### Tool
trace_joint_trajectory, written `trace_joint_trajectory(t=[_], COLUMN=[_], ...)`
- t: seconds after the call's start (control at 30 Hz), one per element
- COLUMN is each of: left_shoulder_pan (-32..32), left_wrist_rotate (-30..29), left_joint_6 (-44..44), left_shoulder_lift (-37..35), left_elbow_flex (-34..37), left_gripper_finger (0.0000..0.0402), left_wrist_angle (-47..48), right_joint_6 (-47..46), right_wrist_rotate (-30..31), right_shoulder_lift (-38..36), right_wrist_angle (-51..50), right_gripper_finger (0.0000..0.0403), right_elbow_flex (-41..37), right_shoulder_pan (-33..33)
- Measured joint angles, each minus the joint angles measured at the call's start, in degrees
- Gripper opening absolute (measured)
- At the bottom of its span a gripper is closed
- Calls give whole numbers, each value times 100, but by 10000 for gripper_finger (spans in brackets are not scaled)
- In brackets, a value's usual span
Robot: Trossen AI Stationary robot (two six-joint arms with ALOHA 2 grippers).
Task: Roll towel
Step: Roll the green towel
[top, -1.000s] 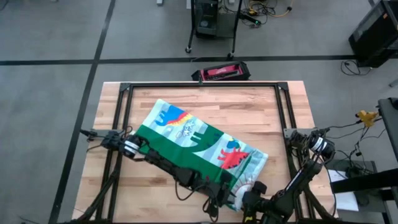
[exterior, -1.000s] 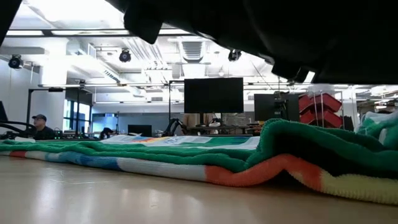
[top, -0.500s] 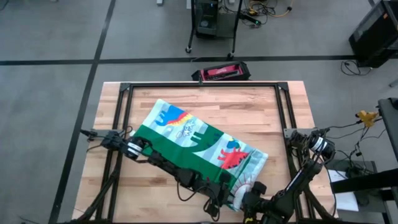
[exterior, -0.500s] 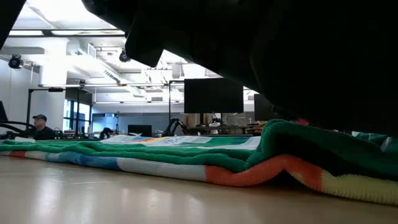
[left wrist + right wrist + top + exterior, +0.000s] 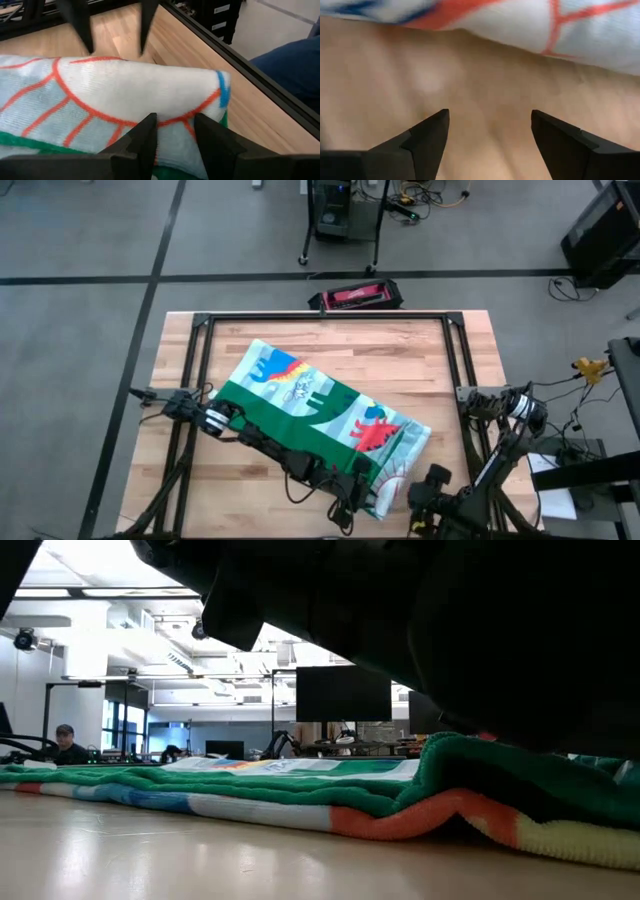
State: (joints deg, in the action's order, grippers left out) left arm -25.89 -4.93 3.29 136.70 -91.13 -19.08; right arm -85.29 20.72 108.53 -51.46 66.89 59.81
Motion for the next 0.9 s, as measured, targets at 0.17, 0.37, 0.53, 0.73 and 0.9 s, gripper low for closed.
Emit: trace_joint_trajectory(t=[0.17, 0.37, 0.53, 0.73, 0.9], left_shoulder_pan=[4, 17, 191, 573, 944], left_wrist_rotate=[86, 122, 663, 764, 942], left_joint_6=[-82, -83, -84, 208, 200], left_shoulder_lift=[-13, -70, -270, -399, -225], left_elbow_flex=[4, 13, 24, 17, 20], left_gripper_finger=[119, 119, 119, 119, 119], left_wrist_angle=[-4, 12, -6, -171, -422], right_joint_6=[-678, -717, -572, -238, -103], right_wrist_rotate=[18, 387, 472, 798, 907], right_shoulder_lift=[-438, -1294, -1357, -1187, -1163], right_wrist_angle=[115, 1467, 1817, 1794, 1810], right_gripper_finger=[257, 251, 258, 271, 275], right_elbow_flex=[-678, -1645, -2053, -1991, -1949], right_shoulder_pan=[-97, -88, -147, -149, -181])
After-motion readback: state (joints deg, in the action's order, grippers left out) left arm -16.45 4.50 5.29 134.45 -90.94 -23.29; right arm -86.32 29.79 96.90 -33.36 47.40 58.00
